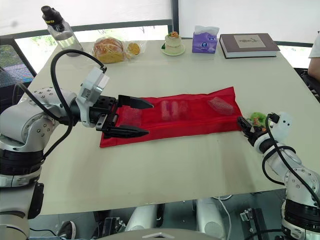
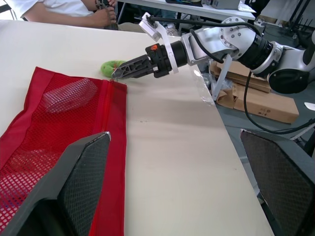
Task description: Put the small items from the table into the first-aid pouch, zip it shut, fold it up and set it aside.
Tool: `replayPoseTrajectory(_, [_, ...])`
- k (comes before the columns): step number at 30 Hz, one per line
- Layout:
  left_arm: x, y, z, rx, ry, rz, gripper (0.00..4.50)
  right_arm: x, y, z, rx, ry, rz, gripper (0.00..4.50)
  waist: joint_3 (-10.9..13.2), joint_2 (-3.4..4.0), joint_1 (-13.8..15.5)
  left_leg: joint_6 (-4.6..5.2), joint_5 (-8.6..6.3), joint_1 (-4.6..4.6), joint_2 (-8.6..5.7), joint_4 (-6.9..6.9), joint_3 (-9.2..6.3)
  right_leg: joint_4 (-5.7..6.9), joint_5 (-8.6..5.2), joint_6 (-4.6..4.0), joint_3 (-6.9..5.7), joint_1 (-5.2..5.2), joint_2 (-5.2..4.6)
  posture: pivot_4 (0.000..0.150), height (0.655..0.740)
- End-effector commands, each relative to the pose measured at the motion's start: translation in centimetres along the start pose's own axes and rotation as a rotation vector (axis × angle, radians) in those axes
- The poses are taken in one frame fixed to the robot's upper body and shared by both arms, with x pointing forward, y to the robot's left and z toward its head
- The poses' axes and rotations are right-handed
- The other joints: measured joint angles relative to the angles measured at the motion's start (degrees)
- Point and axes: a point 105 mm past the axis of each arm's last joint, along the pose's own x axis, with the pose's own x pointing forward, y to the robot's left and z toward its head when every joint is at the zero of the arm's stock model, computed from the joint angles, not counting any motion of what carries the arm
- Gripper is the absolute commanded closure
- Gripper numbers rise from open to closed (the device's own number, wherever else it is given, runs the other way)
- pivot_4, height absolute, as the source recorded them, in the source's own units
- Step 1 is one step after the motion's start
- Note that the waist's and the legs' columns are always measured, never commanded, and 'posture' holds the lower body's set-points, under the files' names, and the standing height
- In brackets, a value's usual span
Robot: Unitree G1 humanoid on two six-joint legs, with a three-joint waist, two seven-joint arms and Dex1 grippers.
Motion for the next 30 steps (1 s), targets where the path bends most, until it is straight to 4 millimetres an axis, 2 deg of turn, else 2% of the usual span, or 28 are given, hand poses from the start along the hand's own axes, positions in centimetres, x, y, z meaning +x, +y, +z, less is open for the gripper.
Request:
replayPoseTrajectory(1, [-0.1,-0.2,0.9,0.048,-0.009,0.000,0.01,-0.2,1.0,0.1,0.046,0.009,0.092,0.00,0.00,0.00,-0.06,0.00,0.00,0.00,0.00,0.00,0.00,0.01,0.00,0.00,0.00,0.00,0.01,0.150,0.7400])
replayPoseTrajectory(4, [-0.1,-0.2,0.9,0.044,-0.013,0.003,0.01,0.3,1.0,-0.7,0.084,0.041,0.124,0.00,0.00,0.00,-0.04,0.00,0.00,0.00,0.01,0.00,-0.02,0.03,0.00,0.00,-0.01,0.00,0.02,0.150,0.7400])
replayPoseTrajectory(7, [0.0,-0.2,0.9,0.042,-0.014,0.004,0.01,0.6,2.0,-1.1,0.130,0.065,0.214,0.00,0.00,-0.01,-0.08,0.00,0.00,0.01,0.01,0.02,-0.01,0.03,0.01,0.01,0.00,0.01,0.01,0.150,0.7400])
replayPoseTrajectory(12, [0.0,-0.2,1.0,0.041,-0.014,0.006,0.01,0.9,2.9,-0.5,0.203,0.056,0.298,0.00,0.00,0.00,-0.18,0.00,0.00,0.02,0.02,0.02,-0.02,0.06,0.01,0.00,-0.01,0.00,0.03,0.150,0.7400])
replayPoseTrajectory(16, [0.1,-0.1,1.2,0.044,-0.024,0.008,0.01,1.7,2.6,-0.3,0.248,0.052,0.302,0.00,0.00,0.00,-0.12,0.00,0.00,0.03,0.02,0.03,-0.01,0.09,0.08,-0.12,0.01,0.00,0.04,0.150,0.7400])
replayPoseTrajectory(18, [0.1,-0.1,1.5,0.049,-0.032,0.013,0.00,1.9,2.7,-0.5,0.248,0.054,0.304,0.55,0.00,0.00,-0.06,0.00,0.00,0.01,0.02,0.03,-0.02,0.09,0.08,-0.12,-0.01,0.00,0.04,0.150,0.7400])
replayPoseTrajectory(19, [0.1,0.0,1.6,0.050,-0.040,0.017,0.00,2.0,2.8,-0.5,0.246,0.051,0.303,0.69,0.00,0.00,-0.06,0.00,0.00,0.00,0.02,0.02,-0.02,0.09,0.10,-0.15,-0.02,0.00,0.04,0.150,0.7400])
replayPoseTrajectory(26, [0.1,0.9,2.8,0.054,-0.101,0.062,0.00,2.1,2.4,-0.2,0.235,-0.003,0.257,4.30,-0.01,-0.01,-0.06,0.00,0.00,0.02,0.02,0.04,-0.03,0.13,0.12,-0.17,-0.02,0.00,0.04,0.150,0.7400])
replayPoseTrajectory(27, [0.2,1.1,2.8,0.056,-0.099,0.070,0.00,1.8,2.3,0.1,0.233,-0.016,0.256,4.45,-0.01,-0.01,-0.04,0.00,0.00,0.01,0.02,0.07,-0.03,0.13,0.12,-0.16,-0.02,0.00,0.04,0.150,0.7400])
replayPoseTrajectory(30, [0.2,1.3,2.7,0.060,-0.097,0.083,0.00,0.8,2.1,0.7,0.223,-0.044,0.245,4.45,-0.01,0.02,0.14,0.00,0.00,-0.01,-0.01,0.07,-0.03,0.15,0.12,-0.16,-0.02,0.00,0.02,0.150,0.7400])
